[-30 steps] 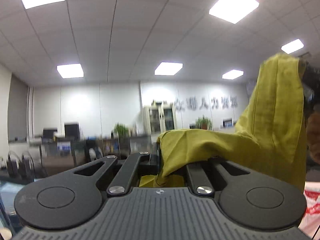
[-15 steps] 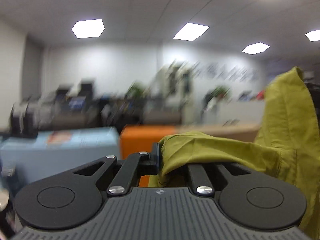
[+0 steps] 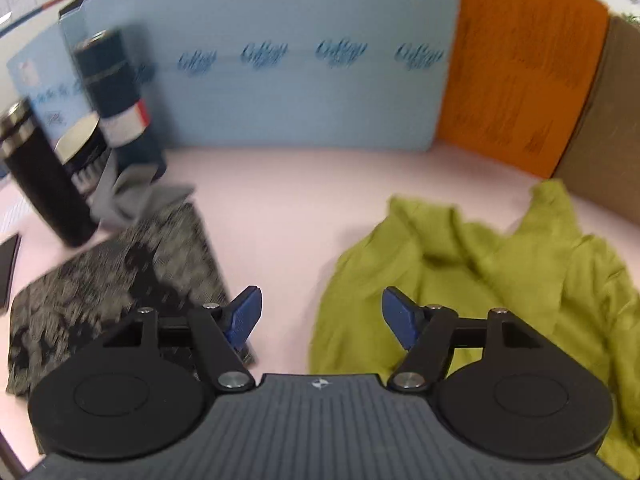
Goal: Fold clothes
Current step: 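Lower the shirt onto the table with both grippers and open them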
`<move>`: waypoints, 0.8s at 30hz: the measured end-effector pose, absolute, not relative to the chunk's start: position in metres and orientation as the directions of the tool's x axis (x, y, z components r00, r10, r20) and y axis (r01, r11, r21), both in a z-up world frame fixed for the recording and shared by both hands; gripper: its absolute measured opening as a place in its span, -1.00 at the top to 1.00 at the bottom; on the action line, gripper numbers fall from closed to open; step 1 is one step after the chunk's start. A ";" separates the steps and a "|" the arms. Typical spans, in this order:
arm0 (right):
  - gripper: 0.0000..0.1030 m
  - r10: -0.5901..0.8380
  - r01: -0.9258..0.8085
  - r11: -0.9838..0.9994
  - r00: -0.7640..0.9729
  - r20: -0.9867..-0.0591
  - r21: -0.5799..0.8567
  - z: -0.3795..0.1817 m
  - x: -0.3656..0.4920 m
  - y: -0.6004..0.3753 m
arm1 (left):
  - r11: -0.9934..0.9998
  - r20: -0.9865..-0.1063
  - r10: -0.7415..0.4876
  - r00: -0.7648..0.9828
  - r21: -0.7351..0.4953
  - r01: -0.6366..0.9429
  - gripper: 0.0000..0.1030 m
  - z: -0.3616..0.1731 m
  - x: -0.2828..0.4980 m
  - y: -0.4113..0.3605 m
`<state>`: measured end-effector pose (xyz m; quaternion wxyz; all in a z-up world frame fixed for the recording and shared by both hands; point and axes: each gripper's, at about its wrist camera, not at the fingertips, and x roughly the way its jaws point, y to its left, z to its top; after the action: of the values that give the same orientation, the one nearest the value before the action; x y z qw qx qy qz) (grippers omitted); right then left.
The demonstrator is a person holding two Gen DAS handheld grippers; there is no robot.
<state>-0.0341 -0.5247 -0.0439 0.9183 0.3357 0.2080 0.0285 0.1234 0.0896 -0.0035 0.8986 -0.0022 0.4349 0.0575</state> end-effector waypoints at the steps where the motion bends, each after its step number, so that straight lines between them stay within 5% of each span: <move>1: -0.58 0.207 0.083 0.794 0.894 -0.397 0.602 -0.052 -0.037 -0.516 | 0.995 -0.783 0.090 0.615 0.048 -0.085 -0.22 -0.007 0.117 0.090; 8: -0.59 0.413 -0.115 0.858 0.734 -0.539 0.501 -0.083 -0.008 -0.423 | 0.990 -0.751 -0.109 0.651 -0.021 0.141 -0.38 0.002 0.103 0.057; 11: -0.59 0.376 -0.157 0.915 0.669 -0.642 0.371 -0.079 0.020 -0.389 | 0.983 -0.761 -0.128 0.636 -0.014 0.181 -0.38 -0.001 0.108 0.041; 13: -0.16 0.305 -0.176 0.952 0.634 -0.711 0.251 -0.087 0.031 -0.379 | 0.981 -0.765 -0.133 0.630 -0.012 0.193 -0.38 -0.002 0.111 0.032; 14: 0.74 0.297 -0.200 0.955 0.609 -0.735 0.220 -0.090 0.036 -0.379 | 0.980 -0.765 -0.141 0.629 -0.017 0.200 -0.39 -0.002 0.112 0.029; 15: 0.91 0.290 -0.225 0.955 0.583 -0.759 0.193 -0.093 0.042 -0.379 | 0.979 -0.764 -0.145 0.629 -0.018 0.204 -0.39 -0.002 0.113 0.026; 18: 0.91 0.219 -0.207 0.973 0.662 -0.717 0.105 -0.076 0.054 -0.416 | 0.980 -0.762 -0.123 0.635 0.008 0.199 -0.39 -0.001 0.116 0.024; 21: 0.91 -0.064 0.113 0.993 0.785 -0.616 0.040 -0.050 0.070 -0.487 | 0.986 -0.762 -0.097 0.640 0.015 0.168 -0.41 -0.003 0.118 0.031; 24: 0.46 -0.446 0.552 0.833 0.700 -0.558 0.027 -0.036 0.067 -0.558 | 0.993 -0.776 -0.043 0.629 0.037 0.113 -0.41 -0.011 0.123 0.043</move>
<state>0.0668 -0.5578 -0.0360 0.9169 0.0967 0.2756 -0.2721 0.1226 0.0435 -0.0112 0.9016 0.0410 0.4285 -0.0433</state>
